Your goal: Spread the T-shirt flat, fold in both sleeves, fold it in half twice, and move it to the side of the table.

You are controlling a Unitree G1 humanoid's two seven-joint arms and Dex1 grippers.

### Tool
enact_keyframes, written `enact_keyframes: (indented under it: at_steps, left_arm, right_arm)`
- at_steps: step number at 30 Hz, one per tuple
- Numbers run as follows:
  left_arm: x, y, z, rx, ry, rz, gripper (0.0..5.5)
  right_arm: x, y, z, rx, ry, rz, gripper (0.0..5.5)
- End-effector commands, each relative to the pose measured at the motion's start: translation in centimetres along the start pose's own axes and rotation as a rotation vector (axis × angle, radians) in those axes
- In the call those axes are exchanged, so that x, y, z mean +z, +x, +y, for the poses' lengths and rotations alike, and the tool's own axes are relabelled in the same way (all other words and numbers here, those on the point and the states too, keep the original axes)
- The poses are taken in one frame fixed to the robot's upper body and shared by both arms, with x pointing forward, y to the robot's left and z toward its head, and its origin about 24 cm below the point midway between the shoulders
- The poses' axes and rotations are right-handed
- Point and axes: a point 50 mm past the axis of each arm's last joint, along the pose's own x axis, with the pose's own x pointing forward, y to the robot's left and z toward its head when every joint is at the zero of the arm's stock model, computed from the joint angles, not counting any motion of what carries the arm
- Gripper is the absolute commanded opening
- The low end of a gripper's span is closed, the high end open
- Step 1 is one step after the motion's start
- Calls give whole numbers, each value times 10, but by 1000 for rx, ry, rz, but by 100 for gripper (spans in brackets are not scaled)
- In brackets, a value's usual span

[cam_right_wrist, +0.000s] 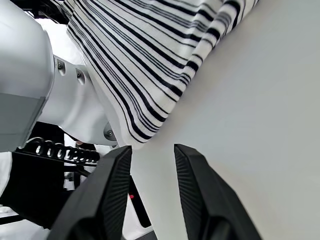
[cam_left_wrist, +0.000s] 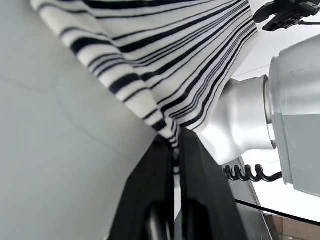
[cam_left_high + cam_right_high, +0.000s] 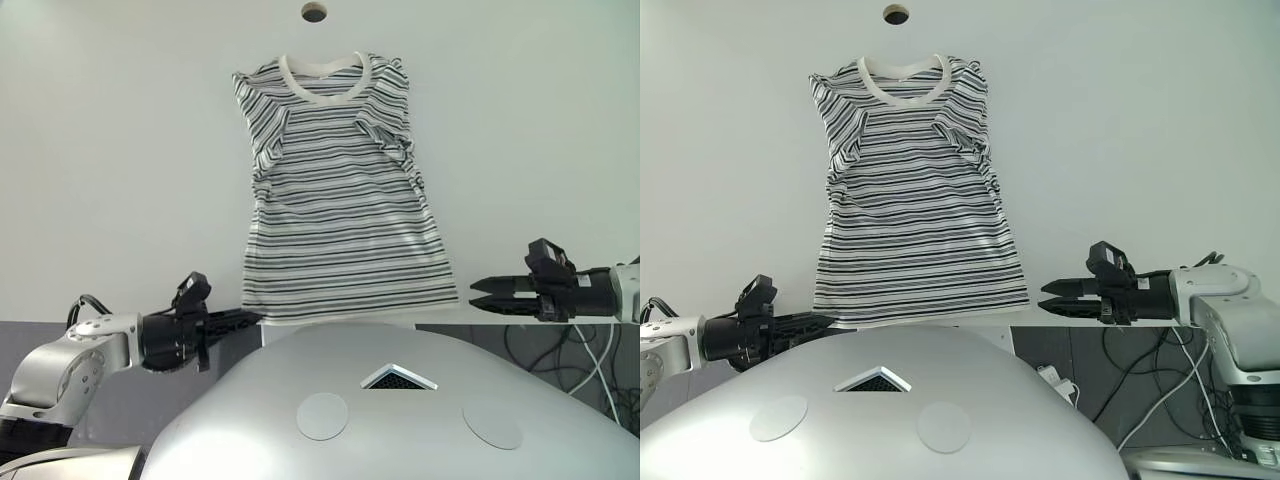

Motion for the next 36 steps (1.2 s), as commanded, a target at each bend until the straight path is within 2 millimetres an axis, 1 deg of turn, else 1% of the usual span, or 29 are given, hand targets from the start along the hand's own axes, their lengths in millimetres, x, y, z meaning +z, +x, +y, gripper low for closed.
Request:
enact_keyframes:
  at_steps: [1,6,12,20,23,28,36]
  left_arm:
    - [-16,1,6,86,-22,78,2]
    - [-16,4,3,77,-9,75,2]
    - [-15,7,2,69,8,75,2]
    - [-15,10,-1,64,25,62,2]
    - [-14,11,-1,65,31,58,0]
    - [-16,11,1,71,30,56,0]
    - [-15,11,3,77,40,49,0]
  right_arm:
    - [3,6,-4,19,27,17,162]
    - [12,14,-7,20,8,33,162]
    - [20,20,-5,45,-4,42,162]
    - [24,30,-3,65,-32,76,162]
    - [25,30,-4,59,-30,76,93]
    - [26,25,-7,45,-14,68,2]
    - [29,25,-8,42,-31,57,2]
